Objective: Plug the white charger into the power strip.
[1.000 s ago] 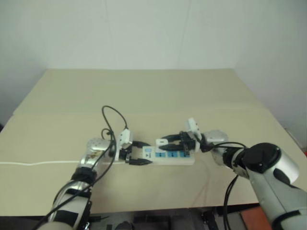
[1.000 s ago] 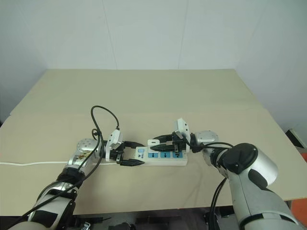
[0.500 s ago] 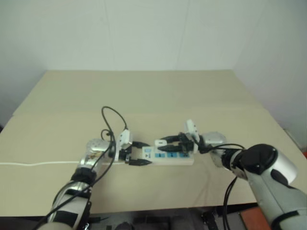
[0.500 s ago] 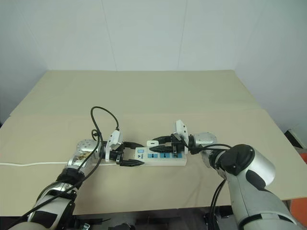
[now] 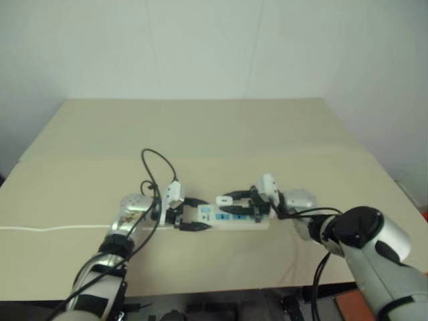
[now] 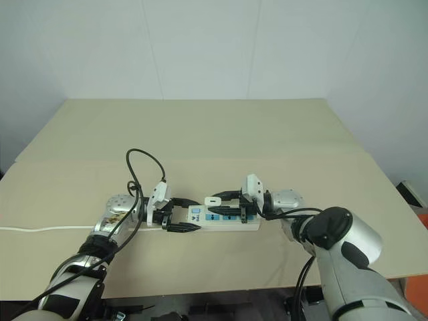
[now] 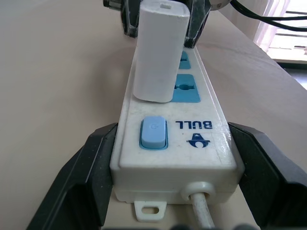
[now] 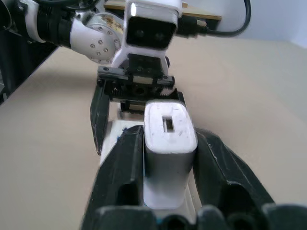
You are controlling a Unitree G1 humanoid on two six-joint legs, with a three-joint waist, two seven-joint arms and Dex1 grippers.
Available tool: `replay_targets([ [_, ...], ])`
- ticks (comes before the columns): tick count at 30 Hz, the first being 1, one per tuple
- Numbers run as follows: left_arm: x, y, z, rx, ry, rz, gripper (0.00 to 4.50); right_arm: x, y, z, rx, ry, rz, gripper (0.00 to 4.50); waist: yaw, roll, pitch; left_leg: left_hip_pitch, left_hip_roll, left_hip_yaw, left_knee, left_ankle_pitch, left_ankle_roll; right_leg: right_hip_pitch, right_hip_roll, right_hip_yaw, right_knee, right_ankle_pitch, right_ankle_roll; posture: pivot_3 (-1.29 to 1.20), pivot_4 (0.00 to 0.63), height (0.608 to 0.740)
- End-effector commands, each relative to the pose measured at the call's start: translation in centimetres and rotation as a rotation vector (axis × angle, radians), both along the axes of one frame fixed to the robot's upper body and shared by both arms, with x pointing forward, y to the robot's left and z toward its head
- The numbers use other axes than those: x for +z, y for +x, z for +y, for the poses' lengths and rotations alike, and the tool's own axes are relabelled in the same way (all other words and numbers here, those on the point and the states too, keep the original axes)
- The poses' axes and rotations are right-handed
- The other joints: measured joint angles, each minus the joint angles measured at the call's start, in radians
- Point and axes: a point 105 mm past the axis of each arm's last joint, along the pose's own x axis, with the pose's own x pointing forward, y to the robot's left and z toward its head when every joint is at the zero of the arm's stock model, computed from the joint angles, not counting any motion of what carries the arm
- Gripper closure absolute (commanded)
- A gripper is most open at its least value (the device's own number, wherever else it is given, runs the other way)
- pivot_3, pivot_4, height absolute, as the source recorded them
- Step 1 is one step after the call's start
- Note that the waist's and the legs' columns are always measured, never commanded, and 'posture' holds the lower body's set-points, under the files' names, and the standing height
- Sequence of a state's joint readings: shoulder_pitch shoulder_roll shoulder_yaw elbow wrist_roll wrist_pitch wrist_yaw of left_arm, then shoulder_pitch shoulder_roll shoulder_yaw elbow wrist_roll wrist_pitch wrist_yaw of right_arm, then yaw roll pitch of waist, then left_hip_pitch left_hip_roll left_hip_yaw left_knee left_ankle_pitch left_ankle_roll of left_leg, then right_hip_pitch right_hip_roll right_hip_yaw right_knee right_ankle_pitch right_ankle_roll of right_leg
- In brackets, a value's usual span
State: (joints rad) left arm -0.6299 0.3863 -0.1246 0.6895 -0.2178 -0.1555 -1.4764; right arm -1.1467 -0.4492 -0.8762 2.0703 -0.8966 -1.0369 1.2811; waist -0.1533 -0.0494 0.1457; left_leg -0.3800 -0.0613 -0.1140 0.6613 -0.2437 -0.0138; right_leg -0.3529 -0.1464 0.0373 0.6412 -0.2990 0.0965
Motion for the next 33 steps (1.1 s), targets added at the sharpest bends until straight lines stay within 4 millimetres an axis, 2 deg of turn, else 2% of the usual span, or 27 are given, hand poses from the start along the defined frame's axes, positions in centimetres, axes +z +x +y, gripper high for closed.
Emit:
replay_targets([
  [1, 0.2, -0.1, 0.2, -0.015, 0.011, -0.011, 1.24, 0.2, 0.3, -0.3, -0.002, 0.004, 0.107, 1.32, -0.001, 0.0, 0.0, 0.0, 0.0, 0.0, 0.0, 0.0, -0.001, 0.0, 0.0, 0.0, 0.0, 0.0, 0.0, 0.0, 0.15, 0.74],
  [5, 0.2, -0.1, 0.1, -0.016, 0.01, -0.009, 1.24, 0.9, 0.7, -0.4, 0.025, -0.006, 0.22, 0.02, 0.001, 0.0, 0.0, -0.001, 0.0, 0.0, 0.0, 0.0, 0.0, 0.0, 0.0, 0.0, 0.0, 0.0, 0.0, 0.0, 0.15, 0.74],
  [10, 0.2, -0.1, 0.1, -0.016, 0.011, -0.01, 1.24, 0.6, 0.3, -0.7, 0.05, -0.022, 0.213, 0.02, 0.0, 0.001, 0.0, -0.003, 0.0, 0.0, 0.0, 0.0, 0.0, -0.001, 0.0, 0.0, 0.0, 0.0, 0.0, 0.0, 0.15, 0.74],
  [16, 0.2, 0.0, 0.1, -0.013, 0.011, -0.009, 1.24, 0.6, 0.4, -0.6, -0.012, 0.015, 0.078, 0.02, 0.0, 0.001, 0.0, -0.003, 0.0, 0.0, 0.0, 0.0, -0.001, -0.001, 0.0, 0.0, 0.0, 0.0, 0.0, 0.0, 0.15, 0.74],
  [18, 0.2, -0.1, 0.1, -0.022, 0.016, -0.025, 0.52, 0.5, 0.4, -0.7, -0.017, 0.013, 0.061, 0.0, 0.0, 0.001, 0.0, -0.003, 0.0, 0.001, 0.0, 0.0, -0.001, -0.001, 0.0, 0.0, 0.0, 0.0, 0.0, 0.0, 0.15, 0.74],
  [20, 0.3, -0.2, 0.0, -0.041, 0.014, -0.023, 0.02, 0.5, 0.3, -0.8, -0.023, 0.014, 0.05, 0.0, 0.0, 0.001, 0.001, -0.003, 0.0, 0.001, 0.0, 0.0, -0.001, -0.001, 0.0, 0.0, 0.0, 0.0, 0.0, 0.0, 0.15, 0.74],
  [24, 0.8, 0.0, 0.0, -0.031, -0.013, -0.058, 0.02, 0.3, 0.2, -0.9, -0.023, 0.012, 0.035, 0.0, -0.001, 0.001, 0.001, -0.004, 0.0, 0.001, 0.0, 0.001, -0.002, -0.001, 0.0, 0.0, 0.0, 0.0, 0.0, 0.0, 0.15, 0.74],
  [29, 2.6, 0.1, 0.5, -0.007, -0.079, -0.088, 0.02, 1.4, 0.3, -1.9, -0.009, 0.021, 0.002, 0.0, 0.001, 0.001, 0.002, -0.005, 0.0, 0.001, 0.0, 0.001, -0.002, -0.002, 0.0, 0.0, -0.001, 0.0, 0.0, 0.0, 0.15, 0.74],
  [33, 5.3, -0.4, 2.4, -0.014, -0.112, -0.095, 0.02, 3.7, 0.5, -4.7, 0.006, -0.003, -0.033, 0.0, 0.001, 0.003, 0.003, -0.007, 0.0, 0.001, 0.0, 0.001, -0.002, -0.003, 0.0, 0.0, -0.001, 0.0, 0.0, 0.0, 0.15, 0.74],
])
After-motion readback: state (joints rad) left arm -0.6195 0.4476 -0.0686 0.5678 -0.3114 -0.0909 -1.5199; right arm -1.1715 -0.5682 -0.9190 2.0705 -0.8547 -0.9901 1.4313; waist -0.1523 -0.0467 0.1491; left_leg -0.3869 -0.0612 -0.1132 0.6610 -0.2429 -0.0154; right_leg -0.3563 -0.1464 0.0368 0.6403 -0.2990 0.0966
